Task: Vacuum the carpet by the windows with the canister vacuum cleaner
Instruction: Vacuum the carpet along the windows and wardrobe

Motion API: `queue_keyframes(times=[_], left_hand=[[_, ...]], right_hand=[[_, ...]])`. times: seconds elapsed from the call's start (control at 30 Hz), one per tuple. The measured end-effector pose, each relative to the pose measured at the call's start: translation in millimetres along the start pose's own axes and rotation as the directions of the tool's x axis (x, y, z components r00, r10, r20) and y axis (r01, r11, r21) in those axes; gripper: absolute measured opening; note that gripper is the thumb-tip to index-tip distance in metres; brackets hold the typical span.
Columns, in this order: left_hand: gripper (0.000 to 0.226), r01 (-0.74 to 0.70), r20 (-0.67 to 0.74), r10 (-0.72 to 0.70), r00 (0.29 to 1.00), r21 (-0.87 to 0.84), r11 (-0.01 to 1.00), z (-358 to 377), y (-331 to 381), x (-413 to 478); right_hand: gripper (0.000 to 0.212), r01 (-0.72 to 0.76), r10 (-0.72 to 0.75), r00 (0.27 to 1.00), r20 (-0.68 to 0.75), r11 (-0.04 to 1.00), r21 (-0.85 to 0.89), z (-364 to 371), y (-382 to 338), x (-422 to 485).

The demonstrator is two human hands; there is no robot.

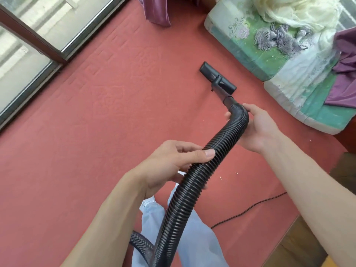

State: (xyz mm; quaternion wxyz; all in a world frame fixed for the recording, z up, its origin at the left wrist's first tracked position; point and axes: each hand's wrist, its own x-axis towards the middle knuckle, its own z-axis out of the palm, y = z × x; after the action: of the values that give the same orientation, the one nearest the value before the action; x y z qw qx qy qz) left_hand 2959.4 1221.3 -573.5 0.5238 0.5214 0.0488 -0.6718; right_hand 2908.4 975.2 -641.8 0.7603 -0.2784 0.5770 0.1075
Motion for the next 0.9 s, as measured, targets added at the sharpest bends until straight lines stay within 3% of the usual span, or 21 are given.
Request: queue_keyframes(times=[0.27, 0.37, 0.5, 0.63, 0.77, 0.9], left_hand=[[0.031, -0.052, -0.351, 0.015, 0.936, -0.095, 0.994, 25.1, -27.2, 19.8], [0.03, -0.084, -0.366, 0.037, 0.93, -0.112, 0.99, 42.6, -43.2, 24.6], [0.029, -0.075, -0.274, 0.054, 0.96, -0.069, 0.995, 45.3, -41.8, 15.6], [0.034, -0.072, -0.049, 0.073, 0.996, 0.024, 0.997, 33.7, -30.7, -6.1], [0.035, -0.009, 0.163, -0.001, 0.987, 0.057, 0.998, 22.9, -31.7, -33.3], [0.037, 0.056, 0.278, -0.064, 0.959, 0.037, 0.998, 21.5, -43.4, -50.8]], right_hand=[[0.026, 0.021, -0.022, 1.0, -0.013, 0.997, -0.076, 7.1, 14.3, 41.0], [0.027, 0.056, -0.058, 0.998, -0.028, 0.996, -0.066, 5.1, 19.2, 43.8], [0.025, 0.162, -0.158, 0.98, -0.119, 0.986, 0.028, -11.5, 25.0, 27.7], [0.021, 0.23, -0.206, 0.97, -0.126, 0.95, 0.212, -26.2, 26.9, -14.6], [0.021, 0.196, -0.181, 0.979, -0.09, 0.961, 0.194, -39.2, 48.6, -66.4], [0.021, 0.142, -0.115, 0.986, -0.123, 0.96, 0.243, -46.2, 77.8, -99.1]])
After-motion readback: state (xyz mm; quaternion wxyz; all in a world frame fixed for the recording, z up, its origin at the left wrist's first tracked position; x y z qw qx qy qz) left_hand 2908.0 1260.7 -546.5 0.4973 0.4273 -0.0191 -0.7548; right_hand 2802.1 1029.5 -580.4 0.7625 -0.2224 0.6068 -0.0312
